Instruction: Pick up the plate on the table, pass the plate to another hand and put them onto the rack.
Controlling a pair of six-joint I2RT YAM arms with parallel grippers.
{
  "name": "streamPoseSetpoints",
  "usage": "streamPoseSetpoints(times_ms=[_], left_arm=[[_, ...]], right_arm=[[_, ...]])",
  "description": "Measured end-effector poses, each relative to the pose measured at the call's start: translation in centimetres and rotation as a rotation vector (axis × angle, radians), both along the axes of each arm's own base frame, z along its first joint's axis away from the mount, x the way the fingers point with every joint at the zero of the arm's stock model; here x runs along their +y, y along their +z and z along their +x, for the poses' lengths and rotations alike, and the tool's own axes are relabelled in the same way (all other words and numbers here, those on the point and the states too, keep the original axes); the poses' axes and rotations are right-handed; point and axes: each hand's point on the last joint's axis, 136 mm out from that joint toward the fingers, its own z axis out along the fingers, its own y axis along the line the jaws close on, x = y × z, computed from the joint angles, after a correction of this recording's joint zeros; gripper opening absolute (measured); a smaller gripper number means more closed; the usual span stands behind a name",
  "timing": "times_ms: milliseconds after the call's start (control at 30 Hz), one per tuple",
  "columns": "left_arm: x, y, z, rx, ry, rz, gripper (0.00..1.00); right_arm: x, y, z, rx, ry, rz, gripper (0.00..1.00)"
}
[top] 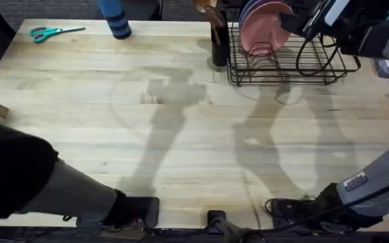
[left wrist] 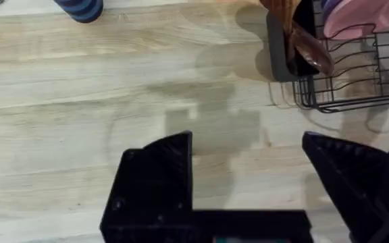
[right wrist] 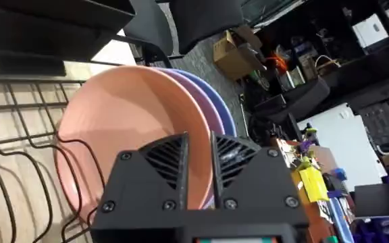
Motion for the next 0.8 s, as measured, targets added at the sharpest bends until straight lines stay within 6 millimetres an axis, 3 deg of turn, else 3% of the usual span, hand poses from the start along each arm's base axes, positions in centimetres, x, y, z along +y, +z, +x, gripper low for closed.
streamPoseSetpoints(times_ms=[200, 467, 500, 533, 633, 800], left_arm=[[0.0, 0.0, 0.0, 0.0, 0.0, 0.0, 0.993], [0.0, 0.0, 0.0, 0.0, 0.0, 0.0, 0.993], [0.0, 0.0, 0.0, 0.0, 0.0, 0.0, 0.993], [0.0, 0.0, 0.0, 0.0, 0.0, 0.0, 0.993], [0.0, 0.0, 0.0, 0.0, 0.0, 0.0, 0.993], [0.0, 0.0, 0.0, 0.0, 0.0, 0.0, 0.993]], right_arm=[[0.0, 0.7, -0.1, 0.019, -0.009, 0.035, 0.225], [-1.2, 5.0, -0.9, 0.015, -0.054, 0.12, 0.309], [-2.8, 4.6, -0.8, 0.093, -0.158, 0.152, 0.525], [-3.2, 4.2, -0.8, 0.118, -0.189, 0.156, 0.604], [-4.1, 3.1, -0.8, 0.184, -0.267, 0.158, 0.967], [-5.1, 2.9, -1.2, 0.234, -0.351, 0.151, 0.996]])
